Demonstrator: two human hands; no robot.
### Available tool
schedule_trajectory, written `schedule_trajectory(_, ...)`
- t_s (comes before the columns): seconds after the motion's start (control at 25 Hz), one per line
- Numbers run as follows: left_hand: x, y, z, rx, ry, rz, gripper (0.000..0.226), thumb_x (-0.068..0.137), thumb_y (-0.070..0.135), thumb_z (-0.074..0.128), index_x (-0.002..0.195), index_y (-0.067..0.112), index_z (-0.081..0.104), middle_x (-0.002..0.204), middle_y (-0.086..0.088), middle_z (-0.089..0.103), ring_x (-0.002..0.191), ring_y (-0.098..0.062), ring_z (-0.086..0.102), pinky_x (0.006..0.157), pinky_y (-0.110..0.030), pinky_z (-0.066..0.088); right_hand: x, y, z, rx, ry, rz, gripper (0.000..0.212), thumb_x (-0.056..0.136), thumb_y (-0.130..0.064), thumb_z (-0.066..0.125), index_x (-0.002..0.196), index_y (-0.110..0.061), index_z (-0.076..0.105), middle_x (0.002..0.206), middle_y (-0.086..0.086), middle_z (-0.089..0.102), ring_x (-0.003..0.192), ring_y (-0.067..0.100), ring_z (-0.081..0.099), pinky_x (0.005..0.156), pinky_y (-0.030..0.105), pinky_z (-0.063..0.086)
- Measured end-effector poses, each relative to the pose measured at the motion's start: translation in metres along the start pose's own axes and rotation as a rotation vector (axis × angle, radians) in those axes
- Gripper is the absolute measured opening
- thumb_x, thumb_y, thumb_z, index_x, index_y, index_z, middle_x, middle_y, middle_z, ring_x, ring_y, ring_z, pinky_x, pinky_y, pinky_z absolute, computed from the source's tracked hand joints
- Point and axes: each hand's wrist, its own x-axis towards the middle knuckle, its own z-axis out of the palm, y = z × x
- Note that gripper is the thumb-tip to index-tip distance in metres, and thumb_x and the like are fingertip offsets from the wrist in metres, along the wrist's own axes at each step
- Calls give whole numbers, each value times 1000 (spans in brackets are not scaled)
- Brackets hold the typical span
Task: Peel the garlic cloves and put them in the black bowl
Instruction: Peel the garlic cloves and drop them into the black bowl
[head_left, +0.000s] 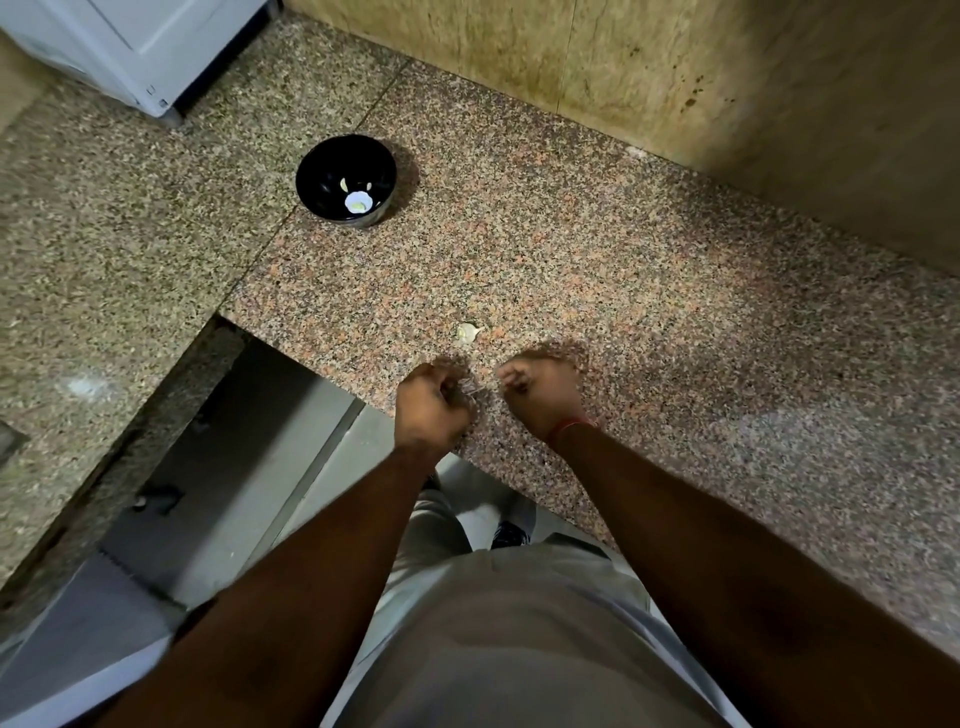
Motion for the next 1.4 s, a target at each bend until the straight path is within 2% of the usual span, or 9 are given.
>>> schedule_trajectory(0.08,-4,-4,0,17,-7,26,38,77,23,72,115,21,73,97,4,69,80,-14,67,78,-29,60,5,-6,7,-103,-98,-78,33,89,3,58,111,-13,76,114,7,74,97,16,66,90,32,56)
schedule_trajectory(0.36,-7,-18,4,85,110,11,10,91,19,69,90,15,78,84,-2,69,63,-15,62,65,-25,50,33,-24,17,-472,-392,-301,52,87,-9,73,137,-18,64,128,4,56,115,20,55,104,36,48)
schedule_trajectory(0.56,-8,-30,2,163,91,60,9,88,13,74,88,17,82,90,-5,73,68,-9,52,68,-15,36,21,-23,29,-599,-325,-390,33,89,3,53,104,-17,75,100,-1,58,96,14,55,91,35,55)
schedule_trajectory(0.64,-8,-33,4,154,92,52,19,86,5,72,92,19,82,92,-3,74,70,-8,55,71,-12,38,13,-19,28,-590,-329,-374,35,88,4,49,106,-15,72,102,1,59,95,16,55,91,34,54)
schedule_trajectory(0.76,-9,-33,7,154,66,41,26,87,-3,65,96,15,82,94,-5,77,76,-18,69,77,-28,56,3,-12,24,-553,-303,-286,32,85,0,52,109,-13,68,103,4,60,94,18,56,88,33,52)
schedule_trajectory(1.04,-14,-40,8,92,122,-28,25,86,-2,59,86,17,74,82,-3,72,69,-21,66,67,-29,55,-3,-14,24,105,-104,124,26,89,6,64,83,-17,74,95,0,75,89,7,68,86,24,56)
schedule_trajectory(1.16,-17,-47,6,17,196,-126,18,86,3,60,88,15,74,85,-6,71,72,-24,64,68,-33,54,6,-21,32,88,-88,78,26,90,6,66,84,-18,76,94,-5,75,85,1,67,89,25,57)
schedule_trajectory(1.28,-20,-47,6,35,206,-97,14,87,10,59,83,13,72,81,-8,68,69,-24,60,67,-31,47,27,-32,43,-45,-108,-27,24,88,4,68,87,-18,79,96,-2,78,87,8,71,96,31,57)
schedule_trajectory(1.4,-25,-49,10,6,210,-68,7,88,18,71,88,17,78,91,-1,69,78,-17,63,76,-22,49,44,-45,51,-215,-218,-170,27,86,9,68,95,-13,81,102,3,77,91,15,70,89,26,56)
